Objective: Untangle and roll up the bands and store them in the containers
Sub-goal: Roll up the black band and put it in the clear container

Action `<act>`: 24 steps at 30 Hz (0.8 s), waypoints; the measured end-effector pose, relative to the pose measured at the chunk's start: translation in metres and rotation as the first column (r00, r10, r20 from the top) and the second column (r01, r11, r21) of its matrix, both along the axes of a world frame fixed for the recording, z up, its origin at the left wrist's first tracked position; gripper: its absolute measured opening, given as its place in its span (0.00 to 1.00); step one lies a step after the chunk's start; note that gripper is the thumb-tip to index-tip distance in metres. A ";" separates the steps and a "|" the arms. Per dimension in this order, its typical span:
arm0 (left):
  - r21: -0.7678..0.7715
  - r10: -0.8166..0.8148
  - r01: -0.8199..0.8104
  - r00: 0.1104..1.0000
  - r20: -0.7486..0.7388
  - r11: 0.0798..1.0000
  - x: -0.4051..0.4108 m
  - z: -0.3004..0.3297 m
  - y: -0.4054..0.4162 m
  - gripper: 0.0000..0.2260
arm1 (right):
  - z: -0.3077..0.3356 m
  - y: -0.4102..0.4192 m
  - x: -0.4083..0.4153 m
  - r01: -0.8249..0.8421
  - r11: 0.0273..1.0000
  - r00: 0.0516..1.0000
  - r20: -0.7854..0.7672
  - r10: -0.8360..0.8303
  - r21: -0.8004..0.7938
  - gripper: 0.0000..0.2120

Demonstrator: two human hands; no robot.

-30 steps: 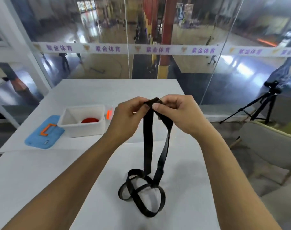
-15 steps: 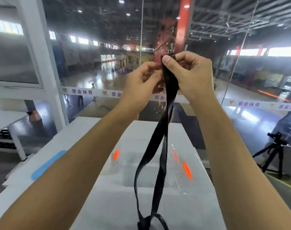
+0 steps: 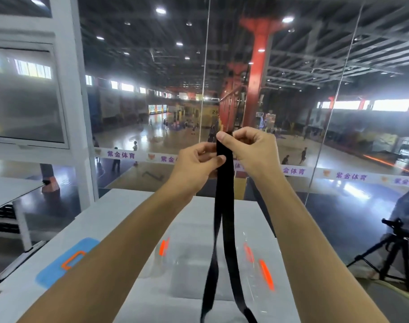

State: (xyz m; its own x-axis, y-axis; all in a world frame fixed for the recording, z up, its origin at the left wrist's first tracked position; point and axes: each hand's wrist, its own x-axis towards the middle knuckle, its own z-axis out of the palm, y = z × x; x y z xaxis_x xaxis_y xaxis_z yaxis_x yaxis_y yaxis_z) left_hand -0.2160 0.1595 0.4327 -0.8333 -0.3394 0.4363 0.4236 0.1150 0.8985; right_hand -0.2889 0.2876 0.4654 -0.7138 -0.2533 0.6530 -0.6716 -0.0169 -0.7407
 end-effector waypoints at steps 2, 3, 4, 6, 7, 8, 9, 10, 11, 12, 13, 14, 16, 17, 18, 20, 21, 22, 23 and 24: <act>0.074 0.017 -0.016 1.000 -0.005 0.997 -0.001 0.002 0.003 0.09 | -0.003 -0.004 -0.004 0.048 0.999 0.998 0.029 -0.047 -0.016 0.17; 0.129 0.026 -0.024 1.000 -0.012 0.991 -0.001 0.005 0.004 0.09 | -0.006 -0.005 -0.005 0.032 0.999 0.997 0.069 -0.032 -0.001 0.19; 0.185 0.040 -0.035 0.999 -0.021 0.982 -0.001 0.008 0.004 0.09 | -0.011 -0.005 -0.003 -0.031 0.999 0.993 0.119 0.027 0.029 0.21; 0.274 0.085 -0.077 0.996 -0.019 0.959 -0.001 0.013 0.003 0.10 | -0.030 -0.004 0.002 -0.218 0.972 0.959 0.203 0.196 0.088 0.22; 0.288 0.125 -0.122 0.992 0.005 0.950 -0.002 0.014 0.001 0.11 | -0.043 -0.005 0.004 -0.278 0.955 0.943 0.219 0.252 0.099 0.21; 0.286 0.163 -0.166 0.986 0.036 0.944 -0.003 0.013 -0.001 0.12 | -0.056 -0.005 0.007 -0.291 0.950 0.942 0.204 0.265 0.111 0.19; 0.282 0.185 -0.195 0.981 0.064 0.939 -0.004 0.011 -0.003 0.14 | -0.068 -0.006 0.008 -0.271 0.955 0.953 0.173 0.248 0.120 0.18; 0.282 0.190 -0.207 0.978 0.085 0.937 -0.004 0.007 -0.004 0.16 | -0.078 -0.007 0.007 -0.230 0.964 0.968 0.138 0.211 0.135 0.17; 0.273 0.193 -0.214 0.976 0.102 0.938 -0.004 0.002 -0.004 0.18 | -0.086 -0.008 0.008 -0.189 0.969 0.978 0.115 0.172 0.161 0.14; 0.254 0.198 -0.220 0.974 0.112 0.942 -0.001 -0.004 -0.004 0.19 | -0.091 -0.007 0.008 -0.151 0.967 0.986 0.104 0.132 0.204 0.11; 0.222 0.204 -0.226 0.972 0.118 0.949 0.001 -0.010 -0.005 0.21 | -0.097 -0.005 0.009 -0.119 0.960 0.990 0.102 0.096 0.253 0.07; 0.181 0.198 -0.217 0.973 0.117 0.959 0.004 -0.017 -0.005 0.21 | -0.102 -0.002 0.012 -0.099 0.949 0.992 0.105 0.070 0.299 0.04; 0.084 0.146 -0.155 0.983 0.107 0.984 0.012 -0.032 -0.008 0.19 | -0.116 0.007 0.014 -0.069 0.932 0.995 0.092 0.039 0.356 0.05; 0.021 0.128 -0.131 0.986 0.105 0.991 0.016 -0.040 -0.011 0.17 | -0.123 0.010 0.014 -0.060 0.923 0.997 0.075 0.034 0.379 0.06; -0.063 0.137 -0.130 0.985 0.110 0.989 0.019 -0.049 -0.014 0.16 | -0.129 0.013 0.015 -0.063 0.913 0.997 0.066 0.039 0.404 0.06; -0.287 0.202 -0.156 0.969 0.140 0.945 0.025 -0.070 -0.019 0.15 | -0.139 0.018 0.014 -0.075 0.890 0.997 0.058 0.054 0.451 0.07; -0.395 0.237 -0.159 0.959 0.157 0.905 0.029 -0.081 -0.019 0.16 | -0.144 0.020 0.013 -0.076 0.875 0.997 0.050 0.060 0.478 0.07; -0.489 0.262 -0.150 0.950 0.170 0.859 0.033 -0.092 -0.020 0.16 | -0.149 0.023 0.012 -0.076 0.856 0.997 0.041 0.063 0.512 0.07; -0.579 0.274 -0.123 0.945 0.181 0.806 0.037 -0.102 -0.020 0.16 | -0.156 0.025 0.012 -0.073 0.832 0.997 0.039 0.061 0.550 0.06; -0.656 0.271 -0.077 0.942 0.199 0.751 0.042 -0.110 -0.019 0.15 | -0.162 0.028 0.013 -0.074 0.804 0.997 0.048 0.056 0.590 0.06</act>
State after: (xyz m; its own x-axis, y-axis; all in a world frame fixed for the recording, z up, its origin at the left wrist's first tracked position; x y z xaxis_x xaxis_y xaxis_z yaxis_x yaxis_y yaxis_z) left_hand -0.1742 0.1404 0.3223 -0.9013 -0.2174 0.3746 0.0965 0.7423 0.6630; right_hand -0.2756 0.3154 0.3032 -0.6967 -0.6306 0.3419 -0.6643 0.3873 -0.6393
